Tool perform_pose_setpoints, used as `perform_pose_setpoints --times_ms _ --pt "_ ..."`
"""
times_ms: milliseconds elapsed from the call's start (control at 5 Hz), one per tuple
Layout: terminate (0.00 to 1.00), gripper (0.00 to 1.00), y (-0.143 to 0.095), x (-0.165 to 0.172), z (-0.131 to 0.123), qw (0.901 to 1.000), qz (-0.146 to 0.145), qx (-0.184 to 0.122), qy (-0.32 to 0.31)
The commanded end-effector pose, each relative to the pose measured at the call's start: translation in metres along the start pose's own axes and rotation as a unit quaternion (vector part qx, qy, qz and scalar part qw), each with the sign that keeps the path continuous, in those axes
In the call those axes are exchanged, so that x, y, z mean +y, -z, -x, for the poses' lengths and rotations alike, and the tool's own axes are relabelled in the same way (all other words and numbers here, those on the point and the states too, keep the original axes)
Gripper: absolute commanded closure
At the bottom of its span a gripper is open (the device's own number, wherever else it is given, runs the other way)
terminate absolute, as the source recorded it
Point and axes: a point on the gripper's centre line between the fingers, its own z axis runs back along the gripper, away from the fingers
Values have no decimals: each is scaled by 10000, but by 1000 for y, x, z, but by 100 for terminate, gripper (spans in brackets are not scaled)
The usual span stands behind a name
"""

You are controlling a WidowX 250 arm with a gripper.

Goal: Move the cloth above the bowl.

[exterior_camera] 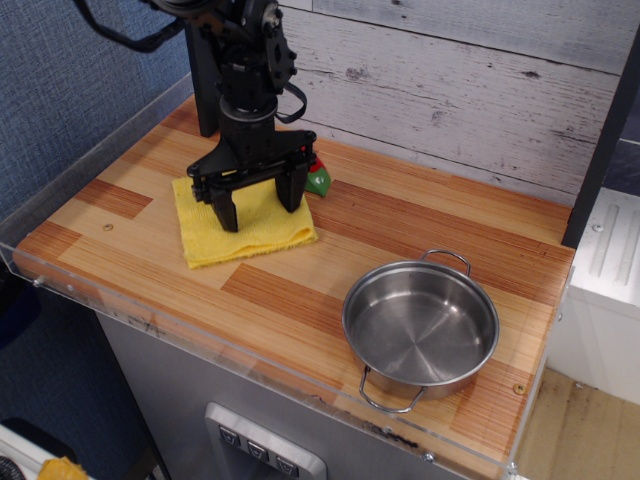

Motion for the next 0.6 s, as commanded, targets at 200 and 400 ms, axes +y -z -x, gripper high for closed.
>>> perform_pose_setpoints --times_ms 200,400 --pt "0 0 -29 -29 25 9983 527 30 243" --pt "0 0 -27 -42 39 9973 576 92 446"
